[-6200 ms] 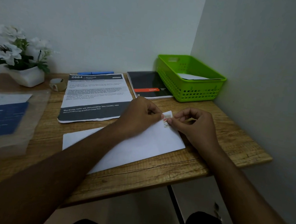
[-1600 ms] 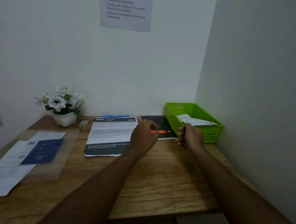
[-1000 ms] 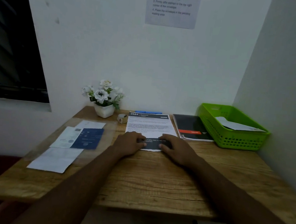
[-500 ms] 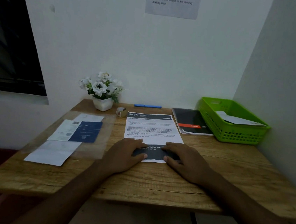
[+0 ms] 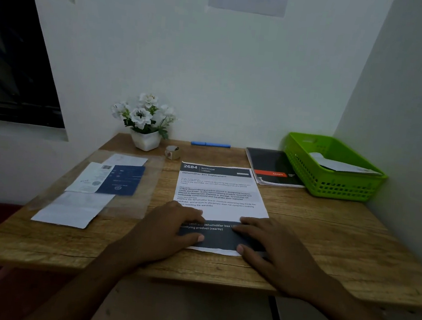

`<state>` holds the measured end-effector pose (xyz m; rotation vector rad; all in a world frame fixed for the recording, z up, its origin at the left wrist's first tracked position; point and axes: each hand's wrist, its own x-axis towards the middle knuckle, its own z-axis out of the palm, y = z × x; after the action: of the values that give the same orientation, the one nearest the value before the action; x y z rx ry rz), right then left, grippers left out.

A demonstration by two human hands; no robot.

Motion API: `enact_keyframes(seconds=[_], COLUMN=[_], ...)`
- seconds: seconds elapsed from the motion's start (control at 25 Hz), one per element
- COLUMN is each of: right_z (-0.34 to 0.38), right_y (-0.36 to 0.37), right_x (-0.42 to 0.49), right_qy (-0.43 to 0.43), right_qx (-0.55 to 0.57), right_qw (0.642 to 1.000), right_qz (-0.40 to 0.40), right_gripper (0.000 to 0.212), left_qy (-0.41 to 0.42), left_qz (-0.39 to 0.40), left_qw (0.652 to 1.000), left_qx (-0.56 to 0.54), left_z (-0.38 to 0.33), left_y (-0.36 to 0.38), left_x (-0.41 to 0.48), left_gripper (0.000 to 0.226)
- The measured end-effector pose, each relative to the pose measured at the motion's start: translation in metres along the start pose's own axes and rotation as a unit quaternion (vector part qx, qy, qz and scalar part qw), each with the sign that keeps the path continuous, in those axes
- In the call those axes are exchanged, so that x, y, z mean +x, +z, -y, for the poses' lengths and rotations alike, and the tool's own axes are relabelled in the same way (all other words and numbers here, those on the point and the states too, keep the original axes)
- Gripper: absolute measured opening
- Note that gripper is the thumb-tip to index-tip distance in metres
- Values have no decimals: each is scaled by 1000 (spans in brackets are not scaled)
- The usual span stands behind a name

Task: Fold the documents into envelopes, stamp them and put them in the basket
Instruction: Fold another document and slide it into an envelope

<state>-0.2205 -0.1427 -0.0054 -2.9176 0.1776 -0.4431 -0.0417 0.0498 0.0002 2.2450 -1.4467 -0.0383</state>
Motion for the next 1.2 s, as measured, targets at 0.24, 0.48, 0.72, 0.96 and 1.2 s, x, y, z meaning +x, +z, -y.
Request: enact_keyframes(seconds=[0.24,0.48,0.72,0.96,1.2], right_z=[1,-51,-82,-106,-121], right_y=[-9,-5,13,29,21], right_x=[5,86,156,170,164], right_qy=[17,103,125,130,134], right_qx=[86,214,158,125,79], right_qw=[995,967,968,979,988], right_qz=[-37,-88,-152,-93,-6], right_gripper=[41,8,5,22,65], left_qy=[-37,-123,-189,-211,-229], left_qz=[75,-34,-138,-130,-93], left_qw=[990,986,969,967,961], left_qx=[-116,-111,-78,-60,-121], left_z=[7,43,75,92,95], left_y=[-33,-42,-26,-20,-16], left_x=[29,105,138,144,145], left_gripper=[21,8,28,55,63])
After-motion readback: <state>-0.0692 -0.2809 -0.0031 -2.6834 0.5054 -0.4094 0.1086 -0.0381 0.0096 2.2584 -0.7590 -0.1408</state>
